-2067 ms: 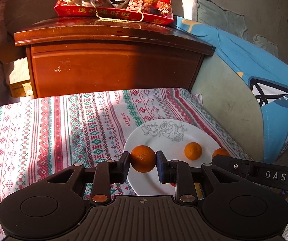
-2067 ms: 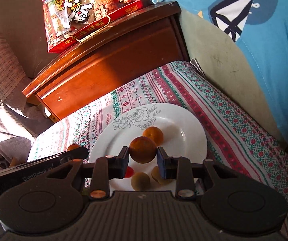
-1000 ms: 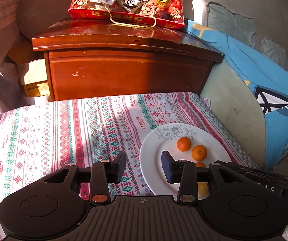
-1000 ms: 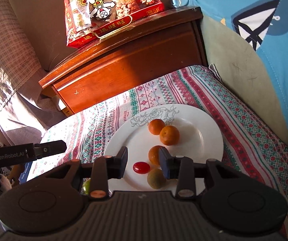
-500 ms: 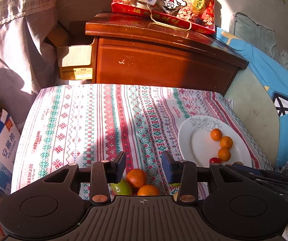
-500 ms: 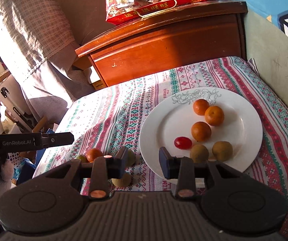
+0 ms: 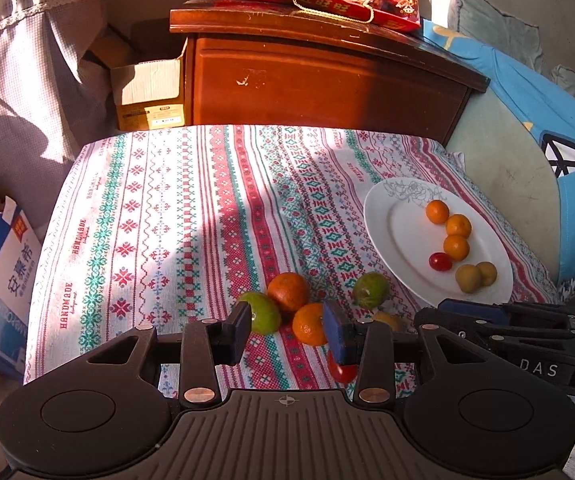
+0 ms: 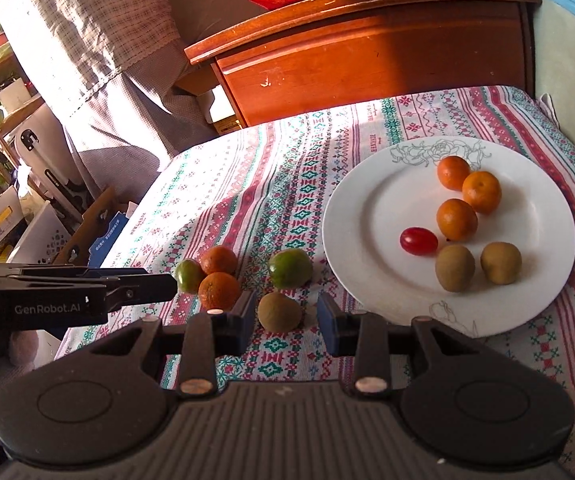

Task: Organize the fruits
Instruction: 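Move both tools back toward the remaining fruits, then grasp a red cherry tomato with the left tool while the right tool grasps a brown kiwi, then lower the tomato onto the plate with the left tool while the right tool releases the kiwi there, then move both tools back to the remaining fruits on the cloth, then grasp a green lime with the left tool while the right tool grasps another lime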

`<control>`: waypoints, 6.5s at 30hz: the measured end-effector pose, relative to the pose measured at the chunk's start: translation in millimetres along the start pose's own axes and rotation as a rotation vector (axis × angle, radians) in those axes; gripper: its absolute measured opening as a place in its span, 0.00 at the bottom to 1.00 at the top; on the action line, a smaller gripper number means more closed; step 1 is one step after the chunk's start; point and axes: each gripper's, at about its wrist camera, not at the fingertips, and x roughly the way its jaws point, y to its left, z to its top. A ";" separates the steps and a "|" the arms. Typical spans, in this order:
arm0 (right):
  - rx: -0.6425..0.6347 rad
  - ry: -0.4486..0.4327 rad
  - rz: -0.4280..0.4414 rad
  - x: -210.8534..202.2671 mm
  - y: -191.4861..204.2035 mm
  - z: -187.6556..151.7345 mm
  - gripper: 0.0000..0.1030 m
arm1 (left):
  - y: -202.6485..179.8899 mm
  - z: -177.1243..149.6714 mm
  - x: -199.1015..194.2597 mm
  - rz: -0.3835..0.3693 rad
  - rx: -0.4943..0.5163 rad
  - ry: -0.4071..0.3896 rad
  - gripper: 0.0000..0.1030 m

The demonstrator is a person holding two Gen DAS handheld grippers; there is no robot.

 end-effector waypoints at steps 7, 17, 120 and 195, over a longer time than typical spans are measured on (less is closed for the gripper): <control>-0.019 0.031 -0.003 15.7 3.8 -1.5 0.35 | -5.0 -14.9 4.0 -0.016 0.066 0.041 0.37; -0.022 0.049 -0.012 27.4 3.0 -5.2 0.27 | -19.0 -28.9 14.0 -0.046 0.130 0.083 0.37; 0.362 -0.200 -0.223 -43.4 -84.7 38.3 0.33 | -87.6 68.6 67.3 -0.120 0.044 -0.051 0.31; -0.026 -0.012 -0.075 47.5 9.7 7.9 0.37 | 22.0 0.6 49.1 0.047 0.007 0.057 0.39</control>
